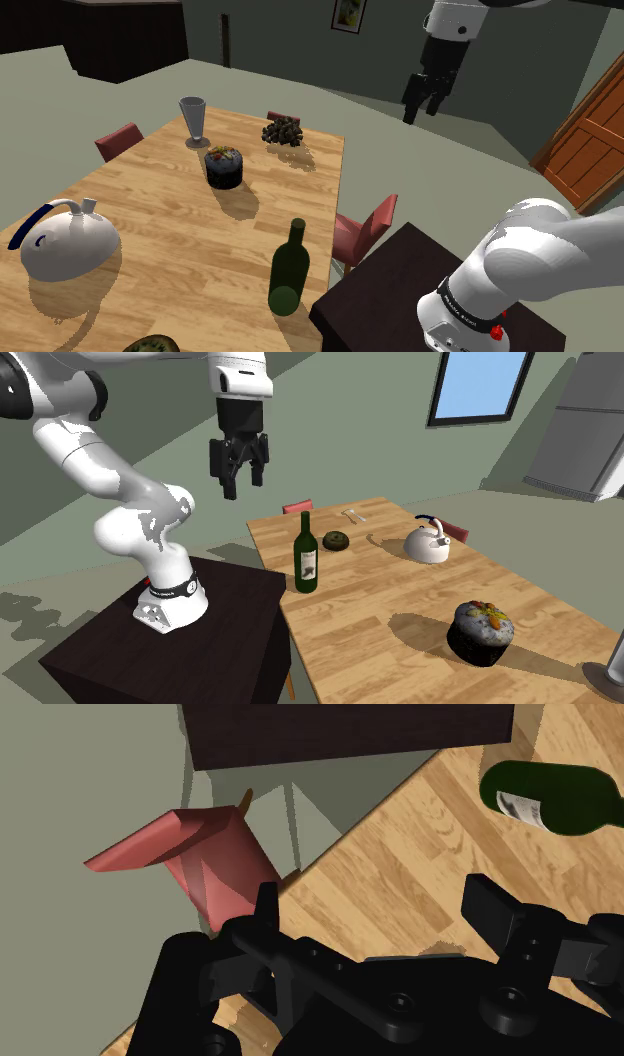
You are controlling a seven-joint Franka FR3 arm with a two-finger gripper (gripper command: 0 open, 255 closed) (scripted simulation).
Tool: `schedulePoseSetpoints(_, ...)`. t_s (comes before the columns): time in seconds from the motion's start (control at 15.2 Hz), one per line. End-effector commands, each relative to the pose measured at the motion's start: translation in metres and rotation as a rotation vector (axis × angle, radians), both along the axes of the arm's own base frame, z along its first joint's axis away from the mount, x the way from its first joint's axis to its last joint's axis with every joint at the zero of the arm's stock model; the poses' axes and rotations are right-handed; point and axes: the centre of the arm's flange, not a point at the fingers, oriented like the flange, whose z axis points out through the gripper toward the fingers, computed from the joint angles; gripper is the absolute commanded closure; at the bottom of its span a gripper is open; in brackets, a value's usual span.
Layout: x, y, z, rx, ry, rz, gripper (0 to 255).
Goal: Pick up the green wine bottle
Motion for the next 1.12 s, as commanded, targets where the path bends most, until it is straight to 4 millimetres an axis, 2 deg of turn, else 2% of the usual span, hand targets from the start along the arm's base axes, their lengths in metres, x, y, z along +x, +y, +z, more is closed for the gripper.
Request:
schedulePoseSetpoints(0.0,0.0,0.0,0.0,0.0,0.0,0.0,0)
schedulePoseSetpoints(1.06,0.035,0.169,-0.11,0.065,0.035,0.089,0)
